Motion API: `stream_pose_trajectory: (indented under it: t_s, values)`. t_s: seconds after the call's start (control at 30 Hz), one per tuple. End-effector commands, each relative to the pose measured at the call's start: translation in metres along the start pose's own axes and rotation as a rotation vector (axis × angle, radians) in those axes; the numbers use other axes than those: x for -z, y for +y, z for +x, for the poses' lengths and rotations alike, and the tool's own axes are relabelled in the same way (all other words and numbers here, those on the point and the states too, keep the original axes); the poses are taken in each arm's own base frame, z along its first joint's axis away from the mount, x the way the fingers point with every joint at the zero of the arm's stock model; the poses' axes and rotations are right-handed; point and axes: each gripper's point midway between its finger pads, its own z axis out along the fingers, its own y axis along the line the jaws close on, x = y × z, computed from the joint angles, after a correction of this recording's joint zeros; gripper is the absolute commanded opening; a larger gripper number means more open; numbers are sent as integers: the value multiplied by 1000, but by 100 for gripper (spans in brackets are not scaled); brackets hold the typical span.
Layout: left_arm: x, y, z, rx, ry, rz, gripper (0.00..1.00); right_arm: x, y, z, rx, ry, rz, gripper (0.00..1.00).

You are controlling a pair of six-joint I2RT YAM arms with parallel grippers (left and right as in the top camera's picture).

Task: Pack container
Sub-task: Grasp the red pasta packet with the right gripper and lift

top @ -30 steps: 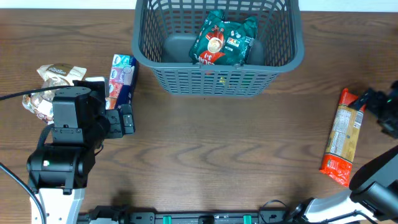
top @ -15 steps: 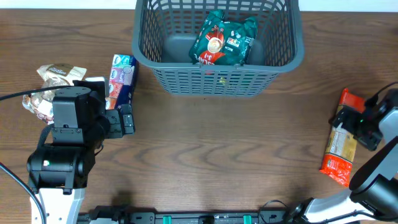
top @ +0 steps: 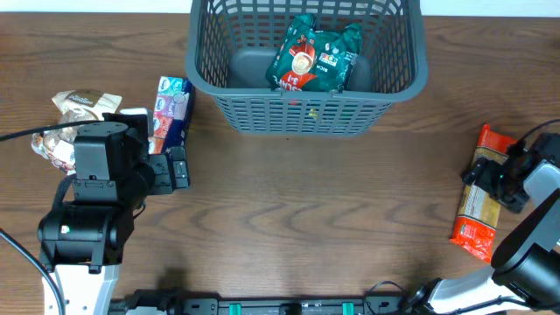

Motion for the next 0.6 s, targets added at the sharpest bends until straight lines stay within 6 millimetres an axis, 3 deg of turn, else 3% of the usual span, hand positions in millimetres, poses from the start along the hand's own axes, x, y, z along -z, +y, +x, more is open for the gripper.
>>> stream_pose_trajectory:
  t_s: [0.0, 0.07, 0.23, 0.3, 0.33, 0.47, 0.57]
  values:
    - [3, 0, -5, -14, -14, -7, 98, -4, 12, 9, 5, 18, -54, 68]
    - [3, 0, -5, -14, -14, -7, 98, -4, 13, 9, 4, 17, -60, 54]
    - [3, 0, -5, -14, -14, -7, 98, -3, 17, 6, -10, 8, -86, 34]
    - [3, 0, -5, -14, -14, -7, 99, -2, 22, 4, -18, 1, -113, 10]
    - [3, 0, -5, -14, -14, -7, 98, -1, 26, 2, -18, -5, -132, 4]
    - [3, 0, -5, -14, -15, -7, 99, 17, 46, -17, 11, -54, -210, 1]
    - [3, 0, -5, -14, -15, -7, 98, 48, 64, -41, 65, -132, -229, 1]
